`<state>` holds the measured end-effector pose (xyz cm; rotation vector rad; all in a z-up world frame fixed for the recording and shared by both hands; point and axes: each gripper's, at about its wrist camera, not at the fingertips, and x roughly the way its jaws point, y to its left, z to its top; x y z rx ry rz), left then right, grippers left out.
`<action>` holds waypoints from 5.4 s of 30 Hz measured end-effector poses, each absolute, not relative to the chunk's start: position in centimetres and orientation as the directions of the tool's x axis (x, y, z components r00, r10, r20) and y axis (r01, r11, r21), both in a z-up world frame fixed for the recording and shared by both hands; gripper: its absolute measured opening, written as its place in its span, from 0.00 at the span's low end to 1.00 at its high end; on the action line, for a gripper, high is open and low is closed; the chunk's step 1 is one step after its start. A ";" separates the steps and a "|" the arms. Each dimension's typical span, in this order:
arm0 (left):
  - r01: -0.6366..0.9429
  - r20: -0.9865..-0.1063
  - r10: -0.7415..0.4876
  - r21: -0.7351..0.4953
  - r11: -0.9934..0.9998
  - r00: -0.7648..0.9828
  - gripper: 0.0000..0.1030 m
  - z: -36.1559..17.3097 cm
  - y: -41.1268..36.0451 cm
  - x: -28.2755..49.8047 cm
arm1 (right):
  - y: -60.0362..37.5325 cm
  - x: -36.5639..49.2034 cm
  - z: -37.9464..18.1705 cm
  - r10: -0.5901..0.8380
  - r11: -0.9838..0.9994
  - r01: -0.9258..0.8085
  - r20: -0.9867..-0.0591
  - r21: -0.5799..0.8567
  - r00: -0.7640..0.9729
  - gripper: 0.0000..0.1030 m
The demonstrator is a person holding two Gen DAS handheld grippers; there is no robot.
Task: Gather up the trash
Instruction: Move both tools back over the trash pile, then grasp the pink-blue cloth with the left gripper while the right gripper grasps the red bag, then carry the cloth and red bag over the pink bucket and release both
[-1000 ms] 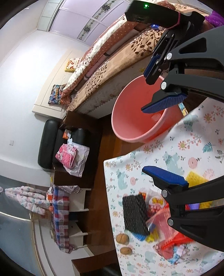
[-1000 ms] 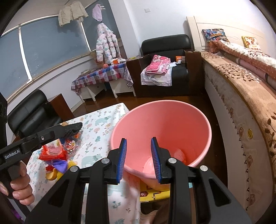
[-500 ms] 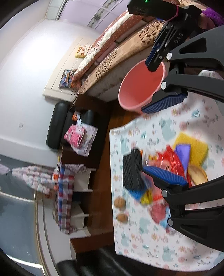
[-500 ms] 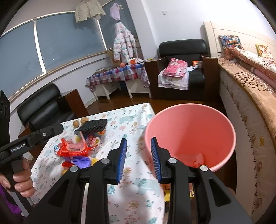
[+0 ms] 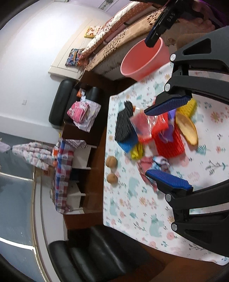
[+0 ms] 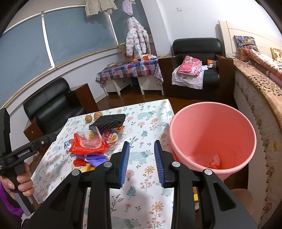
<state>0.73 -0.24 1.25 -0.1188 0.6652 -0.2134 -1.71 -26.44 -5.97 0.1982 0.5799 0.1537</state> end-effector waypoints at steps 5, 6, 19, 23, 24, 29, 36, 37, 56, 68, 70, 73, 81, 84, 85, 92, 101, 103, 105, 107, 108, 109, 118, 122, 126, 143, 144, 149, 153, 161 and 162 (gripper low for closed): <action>0.123 -0.624 -0.195 -0.157 0.980 0.757 0.61 -0.1 1.4 0.5 | -25.7 -1.6 -6.4 0.210 0.970 -0.104 -0.540 0.220 0.815 0.29; 0.112 -0.630 -0.185 -0.155 0.982 0.754 0.61 -0.4 1.7 0.5 | -25.6 -1.5 -6.5 0.213 0.970 -0.106 -0.543 0.221 0.812 0.29; 0.051 -0.667 -0.138 -0.148 0.988 0.732 0.61 -2.6 2.3 4.8 | -23.7 -1.1 -6.8 0.275 0.958 -0.171 -0.563 0.231 0.779 0.29; 0.066 -0.689 -0.145 -0.140 0.988 0.710 0.50 -3.7 2.2 6.5 | -22.8 -0.8 -6.4 0.358 0.930 -0.231 -0.560 0.287 0.747 0.34; 0.070 -0.695 -0.149 -0.141 0.988 0.704 0.50 -4.0 2.2 6.9 | -22.4 -0.6 -6.3 0.377 0.923 -0.248 -0.559 0.296 0.738 0.40; 0.088 -0.726 -0.187 -0.172 0.981 0.662 0.40 -5.3 2.2 8.1 | -20.2 0.5 -6.5 0.448 0.893 -0.307 -0.579 0.330 0.681 0.42; 0.120 -0.722 -0.232 -0.204 0.972 0.652 0.14 -5.6 2.8 8.1 | -19.7 3.6 -8.4 0.471 0.878 -0.262 -0.630 0.400 0.617 0.42; 0.121 -0.722 -0.236 -0.208 0.971 0.651 0.14 -5.7 2.9 8.1 | -19.6 4.0 -8.6 0.472 0.878 -0.257 -0.636 0.405 0.611 0.42; 0.124 -0.726 -0.271 -0.251 0.960 0.632 0.14 -5.6 3.8 8.0 | -18.0 8.9 -11.8 0.555 0.820 -0.189 -0.674 0.540 0.488 0.31; 0.125 -0.705 -0.264 -0.243 0.962 0.658 0.14 -3.2 4.1 7.6 | -17.4 7.7 -9.8 0.507 0.860 -0.267 -0.674 0.435 0.538 0.10; 0.127 -0.697 -0.265 -0.244 0.961 0.666 0.14 -2.5 4.1 7.4 | -17.8 7.3 -9.1 0.501 0.864 -0.273 -0.661 0.424 0.559 0.10; 0.135 -0.683 -0.268 -0.243 0.961 0.680 0.14 -1.4 3.8 7.1 | -18.6 6.8 -8.1 0.493 0.867 -0.277 -0.640 0.413 0.589 0.10; 0.185 -0.646 -0.291 -0.228 0.956 0.706 0.14 1.3 1.8 6.2 | -21.1 5.4 -5.6 0.464 0.880 -0.269 -0.585 0.392 0.665 0.08; 0.205 -0.638 -0.304 -0.227 0.952 0.707 0.14 2.0 0.7 6.1 | -22.1 5.1 -5.0 0.454 0.883 -0.257 -0.570 0.393 0.685 0.08; 0.213 -0.636 -0.310 -0.227 0.950 0.707 0.14 2.2 0.2 6.1 | -22.5 5.0 -4.8 0.446 0.886 -0.251 -0.566 0.391 0.694 0.08; 0.285 -0.636 -0.349 -0.205 0.936 0.688 0.14 2.9 -3.4 6.0 | -26.4 4.4 -3.9 0.374 0.906 -0.175 -0.540 0.385 0.754 0.08; 0.399 -0.642 -0.421 -0.189 0.897 0.641 0.14 3.5 -9.3 6.5 | -33.4 3.6 -3.7 0.233 0.918 -0.004 -0.531 0.396 0.815 0.08; 0.427 -0.642 -0.438 -0.185 0.885 0.629 0.14 3.6 -10.8 6.5 | -35.0 3.3 -3.7 0.196 0.918 0.034 -0.529 0.394 0.826 0.08; 0.452 -0.642 -0.454 -0.183 0.873 0.618 0.14 3.5 -12.0 6.6 | -36.2 3.1 -3.6 0.161 0.920 0.066 -0.528 0.385 0.834 0.08; 0.476 -0.647 -0.471 -0.185 0.860 0.600 0.14 3.4 -13.5 6.7 | -37.4 2.8 -3.6 0.130 0.922 0.093 -0.525 0.377 0.841 0.08; 0.490 -0.650 -0.479 -0.184 0.852 0.589 0.14 3.3 -14.3 6.7 | -38.1 2.7 -3.6 0.112 0.921 0.108 -0.523 0.373 0.845 0.08; 0.499 -0.653 -0.484 -0.182 0.847 0.583 0.14 3.1 -14.9 6.8 | -38.6 2.6 -3.5 0.100 0.921 0.119 -0.521 0.371 0.848 0.08; 0.581 -0.671 -0.536 -0.189 0.791 0.512 0.14 2.1 -20.1 6.9 | -42.3 1.8 -4.4 -0.024 0.913 0.236 -0.534 0.332 0.845 0.08; 0.621 -0.677 -0.554 -0.180 0.763 0.485 0.14 1.7 -22.1 6.8 | -42.8 1.8 -4.8 -0.048 0.912 0.257 -0.542 0.318 0.839 0.08; 0.639 -0.692 -0.554 -0.173 0.749 0.462 0.14 1.0 -24.0 7.2 | -43.0 1.8 -5.3 -0.071 0.914 0.274 -0.548 0.299 0.833 0.08; 0.668 -0.735 -0.555 -0.189 0.720 0.390 0.35 -1.5 -27.8 8.0 | -44.2 1.7 -6.3 -0.090 0.902 0.308 -0.566 0.303 0.819 0.08; 0.667 -0.732 -0.559 -0.193 0.719 0.390 0.37 -1.4 -27.8 8.0 | -44.2 1.7 -6.3 -0.091 0.902 0.309 -0.566 0.302 0.819 0.08; 0.665 -0.726 -0.564 -0.198 0.720 0.395 0.40 -1.1 -27.3 7.8 | -44.1 1.8 -6.2 -0.092 0.901 0.311 -0.566 0.303 0.819 0.08; 0.657 -0.722 -0.566 -0.205 0.725 0.399 0.41 -0.8 -26.7 7.6 | -44.1 1.8 -6.2 -0.093 0.900 0.311 -0.562 0.306 0.822 0.08; 0.639 -0.708 -0.571 -0.219 0.737 0.415 0.41 -0.1 -25.0 7.4 | -44.1 1.9 -6.0 -0.085 0.891 0.308 -0.545 0.334 0.834 0.34; 0.636 -0.707 -0.571 -0.221 0.739 0.417 0.41 -0.1 -24.8 7.4 | -44.1 1.8 -5.9 -0.086 0.889 0.309 -0.541 0.337 0.837 0.34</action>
